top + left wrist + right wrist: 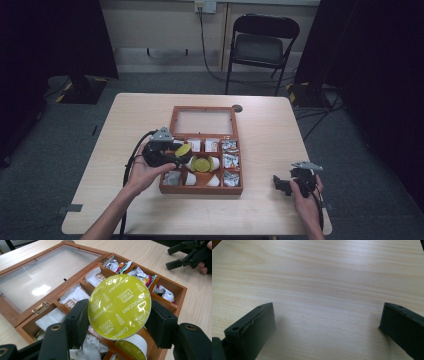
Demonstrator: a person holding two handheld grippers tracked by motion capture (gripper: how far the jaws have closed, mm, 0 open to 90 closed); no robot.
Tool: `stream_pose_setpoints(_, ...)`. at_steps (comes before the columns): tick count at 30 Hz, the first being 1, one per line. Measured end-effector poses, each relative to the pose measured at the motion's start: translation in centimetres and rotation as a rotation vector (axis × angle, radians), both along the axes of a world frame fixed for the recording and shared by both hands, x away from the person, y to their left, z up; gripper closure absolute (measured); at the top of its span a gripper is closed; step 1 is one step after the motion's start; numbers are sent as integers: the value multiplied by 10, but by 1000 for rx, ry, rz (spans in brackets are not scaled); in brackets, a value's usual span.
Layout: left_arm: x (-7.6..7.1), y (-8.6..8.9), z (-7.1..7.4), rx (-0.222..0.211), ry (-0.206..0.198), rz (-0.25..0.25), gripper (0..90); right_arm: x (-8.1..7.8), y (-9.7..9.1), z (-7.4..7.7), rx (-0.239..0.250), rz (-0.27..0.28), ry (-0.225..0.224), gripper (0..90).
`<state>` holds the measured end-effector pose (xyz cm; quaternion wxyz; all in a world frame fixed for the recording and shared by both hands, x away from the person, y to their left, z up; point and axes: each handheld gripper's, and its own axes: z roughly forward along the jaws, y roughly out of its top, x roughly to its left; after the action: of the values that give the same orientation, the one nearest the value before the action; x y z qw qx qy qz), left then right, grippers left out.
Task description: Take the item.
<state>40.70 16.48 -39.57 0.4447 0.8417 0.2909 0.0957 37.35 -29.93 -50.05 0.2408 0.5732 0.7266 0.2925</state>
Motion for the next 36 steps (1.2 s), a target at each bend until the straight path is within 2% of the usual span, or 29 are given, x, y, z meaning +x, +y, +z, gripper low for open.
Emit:
stream_pose_setpoints(12,2,20,6,-13,-1,33,393,0,0,0,0,0,0,0)
stream_pose_setpoints(25,5,47,12,-34,-5,92,392,0,0,0,-1,1,-1,0)
stream_pose_setpoints(36,8,69,16,-74,-10,141,392,0,0,0,0,0,0,0)
